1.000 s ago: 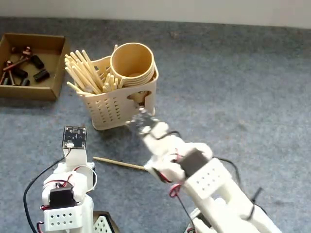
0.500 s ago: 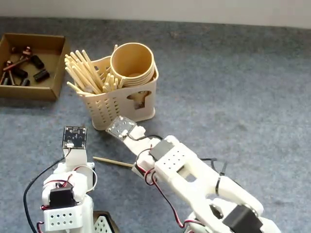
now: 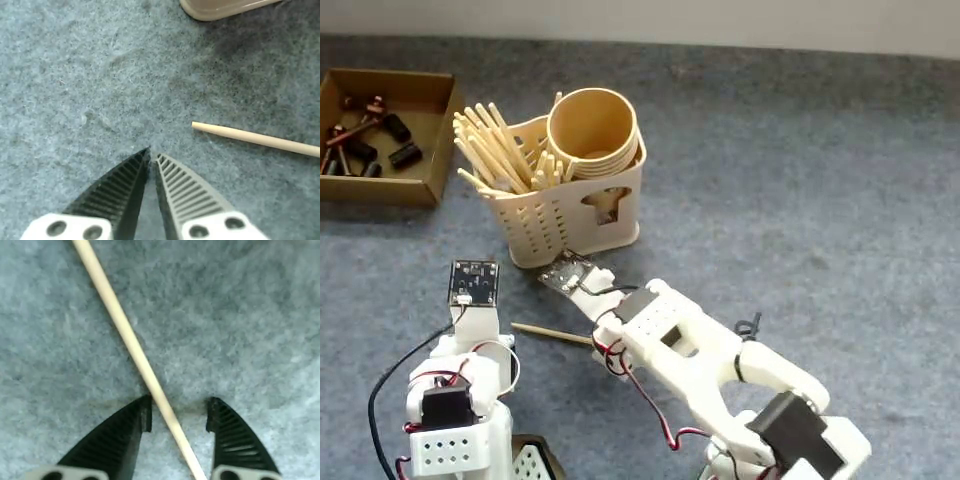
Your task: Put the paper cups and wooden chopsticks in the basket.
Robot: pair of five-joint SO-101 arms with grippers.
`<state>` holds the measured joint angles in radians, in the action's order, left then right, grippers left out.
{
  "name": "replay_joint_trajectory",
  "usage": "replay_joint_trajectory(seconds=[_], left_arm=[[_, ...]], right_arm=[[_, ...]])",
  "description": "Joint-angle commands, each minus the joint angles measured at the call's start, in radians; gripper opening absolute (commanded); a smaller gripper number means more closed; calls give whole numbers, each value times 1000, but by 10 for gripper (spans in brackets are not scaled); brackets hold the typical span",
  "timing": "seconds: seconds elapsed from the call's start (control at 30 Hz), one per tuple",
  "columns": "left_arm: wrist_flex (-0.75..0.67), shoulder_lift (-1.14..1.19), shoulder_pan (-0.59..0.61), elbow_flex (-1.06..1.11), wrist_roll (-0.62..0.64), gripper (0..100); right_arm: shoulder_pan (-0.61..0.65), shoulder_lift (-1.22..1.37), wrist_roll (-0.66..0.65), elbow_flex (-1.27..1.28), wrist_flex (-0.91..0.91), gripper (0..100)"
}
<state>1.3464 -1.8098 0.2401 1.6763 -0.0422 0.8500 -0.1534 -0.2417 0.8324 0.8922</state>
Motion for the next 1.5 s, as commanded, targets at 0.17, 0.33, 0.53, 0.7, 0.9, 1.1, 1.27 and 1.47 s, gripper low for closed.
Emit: replay_joint_trajectory(seconds=[0.17,0.33,0.53,0.7,0.9,1.1,1.27,1.47], left_arm=[[3,-4,-15,19,-3,7],[3,-4,-15,19,-3,7],[3,-4,-15,19,-3,7],[3,-4,-15,19,-3,7],[3,-4,-15,19,-3,7],[3,-4,-15,19,-3,7],[3,-4,-15,19,-3,7],[3,-4,-15,19,-3,7]], right_arm=[[-68,50,-55,-19,-12,9],[-124,-61,-97,-19,93,5],[-226,-189,-149,-18,234,5],[-332,-236,-290,-18,343,5],[-404,-234,-334,-18,344,6],[-400,-237,-330,-18,351,99],[-397,-242,-327,-27,343,142],[-280,-232,-183,-30,266,142]])
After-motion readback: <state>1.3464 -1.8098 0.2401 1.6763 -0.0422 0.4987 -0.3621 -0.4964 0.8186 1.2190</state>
